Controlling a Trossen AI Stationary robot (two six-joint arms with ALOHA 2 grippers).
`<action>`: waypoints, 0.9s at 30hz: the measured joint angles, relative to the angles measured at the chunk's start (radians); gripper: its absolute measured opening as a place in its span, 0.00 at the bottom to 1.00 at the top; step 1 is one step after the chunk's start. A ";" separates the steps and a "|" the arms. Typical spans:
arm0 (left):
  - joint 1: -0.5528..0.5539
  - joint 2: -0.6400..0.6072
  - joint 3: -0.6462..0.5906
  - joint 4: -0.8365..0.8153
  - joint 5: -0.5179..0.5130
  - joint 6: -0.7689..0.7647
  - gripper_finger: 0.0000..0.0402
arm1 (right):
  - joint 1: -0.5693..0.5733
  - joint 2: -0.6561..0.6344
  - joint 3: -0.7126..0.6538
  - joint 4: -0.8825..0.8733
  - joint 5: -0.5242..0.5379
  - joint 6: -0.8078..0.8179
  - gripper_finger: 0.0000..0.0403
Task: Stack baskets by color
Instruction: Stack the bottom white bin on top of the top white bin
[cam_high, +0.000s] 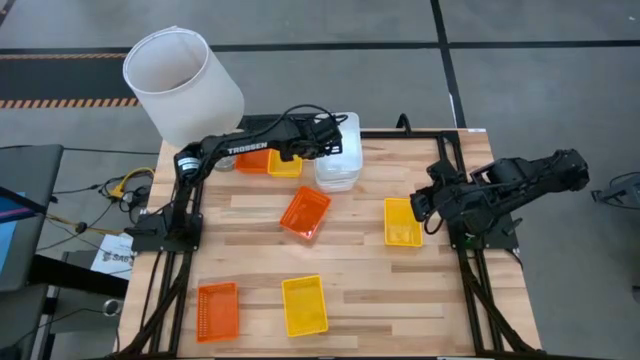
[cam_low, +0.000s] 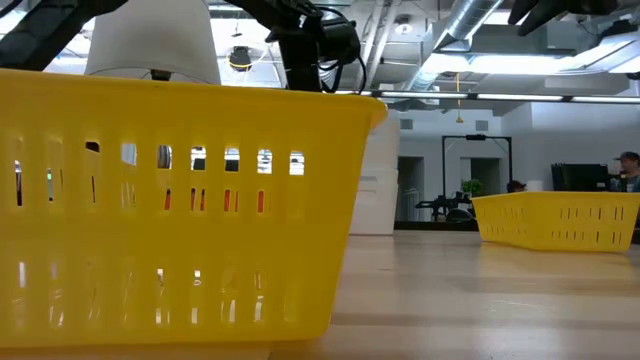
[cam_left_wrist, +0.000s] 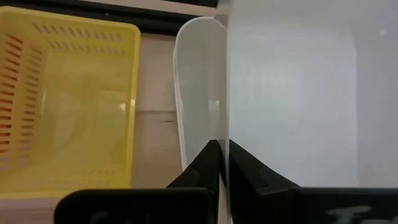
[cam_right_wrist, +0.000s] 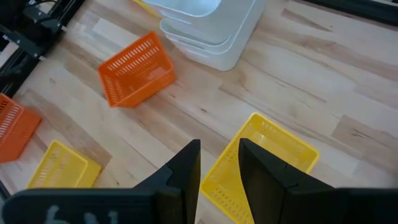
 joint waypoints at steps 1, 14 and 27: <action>0.000 0.000 0.000 -0.005 0.000 -0.005 0.00 | 0.000 0.000 0.000 0.000 0.000 -0.001 0.33; 0.002 0.000 0.000 -0.031 0.018 -0.020 0.00 | 0.000 0.000 0.000 0.000 -0.001 -0.025 0.33; 0.005 -0.001 0.000 -0.030 0.030 -0.015 0.00 | 0.000 0.000 0.000 0.000 -0.001 -0.026 0.33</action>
